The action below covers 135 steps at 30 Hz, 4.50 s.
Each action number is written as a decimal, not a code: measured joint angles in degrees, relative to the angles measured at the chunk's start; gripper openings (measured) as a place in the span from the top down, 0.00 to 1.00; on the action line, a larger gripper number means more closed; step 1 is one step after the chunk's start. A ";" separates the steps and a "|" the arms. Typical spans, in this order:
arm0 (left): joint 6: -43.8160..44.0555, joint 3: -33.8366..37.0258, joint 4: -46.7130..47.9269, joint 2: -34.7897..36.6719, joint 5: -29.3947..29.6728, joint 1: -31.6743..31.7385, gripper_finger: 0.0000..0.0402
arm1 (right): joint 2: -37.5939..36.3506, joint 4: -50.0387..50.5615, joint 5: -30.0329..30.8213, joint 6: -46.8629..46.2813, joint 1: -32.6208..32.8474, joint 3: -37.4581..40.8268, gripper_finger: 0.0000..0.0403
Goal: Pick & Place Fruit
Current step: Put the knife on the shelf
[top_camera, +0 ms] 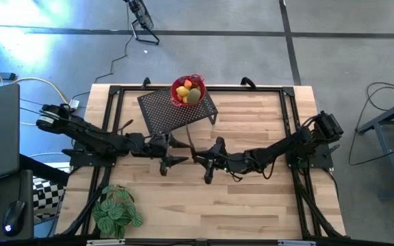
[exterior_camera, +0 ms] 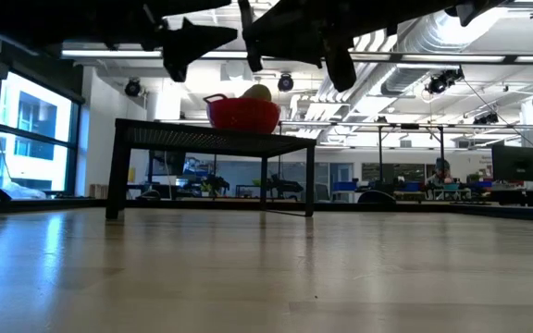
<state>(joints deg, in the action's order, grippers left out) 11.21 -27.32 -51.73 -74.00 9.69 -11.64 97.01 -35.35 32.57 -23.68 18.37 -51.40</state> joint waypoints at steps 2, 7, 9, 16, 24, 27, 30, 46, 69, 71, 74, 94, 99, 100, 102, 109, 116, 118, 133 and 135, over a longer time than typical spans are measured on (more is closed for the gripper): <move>0.00 -1.43 0.63 -0.75 0.21 0.00 0.41 | 0.00 0.00 -0.09 0.05 0.17 0.00 0.84; 0.40 -4.30 3.62 -2.15 0.33 0.00 0.41 | 0.00 -0.01 -0.16 1.90 1.02 0.00 0.84; 1.60 -5.27 4.61 -2.51 0.33 0.04 0.41 | 0.00 -0.02 -0.16 2.59 1.27 0.00 0.84; 2.16 -6.53 5.16 -3.95 0.43 0.04 0.41 | -0.02 -0.02 -0.39 2.97 1.53 0.00 0.84; 2.18 -6.55 5.19 -3.95 0.16 0.02 0.42 | -0.02 -0.02 -0.39 2.97 1.26 0.00 0.84; 2.59 -6.55 5.16 -3.95 0.16 0.02 0.45 | -0.02 -0.02 -0.41 2.97 1.07 0.00 0.84; 2.59 -6.53 4.53 -3.95 0.16 0.02 0.49 | -0.02 -0.02 -0.41 2.97 0.96 0.00 0.84; 2.59 -6.53 3.82 -3.95 0.24 0.04 0.74 | -0.02 -0.02 -0.41 2.97 1.00 0.00 0.84; 2.77 -6.53 3.81 -3.93 0.14 0.02 0.83 | -0.02 0.00 -1.09 3.14 0.98 -0.02 0.84; 2.70 -6.53 3.81 -3.93 0.14 0.02 0.83 | -0.02 0.00 -1.13 2.99 0.98 -0.02 0.81; 2.35 -6.53 3.81 -3.93 0.20 0.02 0.83 | -0.02 0.00 -1.44 2.70 0.98 -0.02 0.78; 2.11 -6.48 3.82 -3.90 0.47 0.04 0.83 | -1.71 3.31 -2.73 4.08 2.13 -0.02 0.36; 1.88 -6.46 2.45 -3.89 0.19 0.04 0.83 | -5.06 9.63 -0.27 4.46 3.41 -0.02 0.32; 1.43 -6.47 2.12 -3.89 0.15 0.04 0.83 | -5.89 11.16 0.48 4.46 3.59 -0.03 0.32; 0.58 -6.46 1.84 -3.56 0.13 0.04 0.83 | -7.35 15.00 1.98 4.43 4.05 -0.06 0.33; 0.45 -6.45 6.39 1.99 0.35 0.04 0.83 | -9.60 23.63 1.81 1.96 5.80 -0.04 0.37; 2.00 -6.46 21.60 13.64 9.77 0.03 0.83 | -9.60 30.13 1.44 -4.60 7.05 -0.04 0.46; 4.57 -6.46 27.06 17.61 13.41 0.04 0.83 | -9.60 31.26 0.48 -6.17 7.18 -0.04 0.48; 24.05 -12.30 67.87 35.39 26.80 0.02 0.83 | -9.57 33.00 -4.86 -5.07 7.14 -0.04 0.59; 30.03 -16.41 78.88 34.97 28.64 0.02 0.83 | -9.55 33.65 -5.70 -5.15 7.14 -0.04 0.60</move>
<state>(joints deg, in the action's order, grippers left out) 41.24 -43.73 27.15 -39.03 38.33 -11.62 87.46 -1.71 26.87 -28.83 25.52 -51.44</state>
